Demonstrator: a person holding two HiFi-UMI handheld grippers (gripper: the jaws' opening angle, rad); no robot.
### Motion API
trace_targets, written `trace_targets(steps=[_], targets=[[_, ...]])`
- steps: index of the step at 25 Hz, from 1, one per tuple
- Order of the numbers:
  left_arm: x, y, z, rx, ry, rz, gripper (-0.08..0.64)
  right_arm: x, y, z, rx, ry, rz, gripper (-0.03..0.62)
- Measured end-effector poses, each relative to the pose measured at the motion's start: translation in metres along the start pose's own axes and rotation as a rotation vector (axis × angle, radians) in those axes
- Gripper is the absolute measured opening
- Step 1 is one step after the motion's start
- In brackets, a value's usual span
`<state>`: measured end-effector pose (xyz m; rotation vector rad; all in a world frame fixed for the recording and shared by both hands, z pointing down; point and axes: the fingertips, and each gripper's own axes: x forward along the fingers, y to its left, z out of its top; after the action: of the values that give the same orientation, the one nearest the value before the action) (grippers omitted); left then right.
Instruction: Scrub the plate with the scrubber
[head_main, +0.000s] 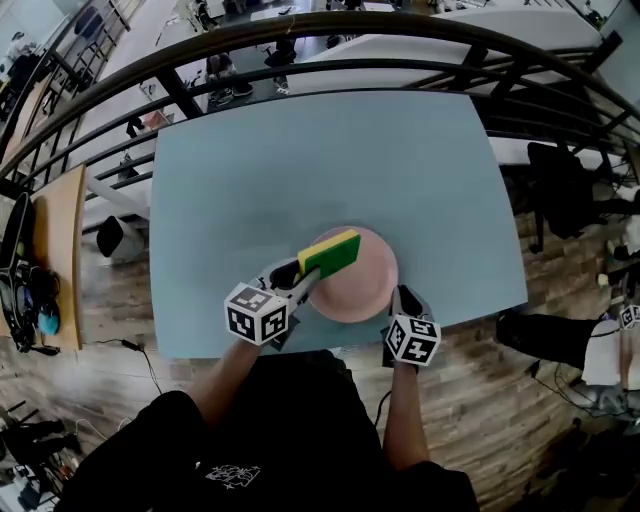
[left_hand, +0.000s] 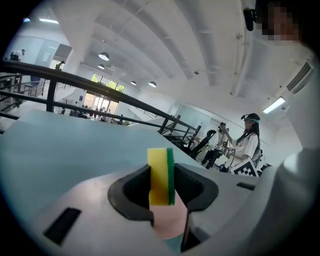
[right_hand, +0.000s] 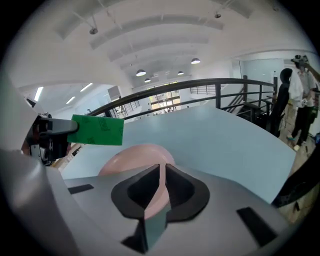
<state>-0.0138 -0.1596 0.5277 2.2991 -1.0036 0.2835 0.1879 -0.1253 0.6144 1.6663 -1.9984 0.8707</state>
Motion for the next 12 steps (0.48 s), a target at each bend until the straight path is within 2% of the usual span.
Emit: trace_targets(steps=[3, 5, 12], targets=[[0.015, 0.003, -0.015, -0.022, 0.052, -0.024, 0.132, 0.013, -0.008, -0.010, 0.019, 0.035, -0.032, 0.026], [0.024, 0.005, -0.025, -0.037, 0.086, -0.044, 0.132, 0.020, -0.011, -0.016, 0.034, 0.057, -0.046, 0.102], [0.052, 0.004, -0.050, -0.068, 0.187, -0.110, 0.132, 0.042, -0.021, -0.041, 0.104, 0.126, -0.077, 0.106]])
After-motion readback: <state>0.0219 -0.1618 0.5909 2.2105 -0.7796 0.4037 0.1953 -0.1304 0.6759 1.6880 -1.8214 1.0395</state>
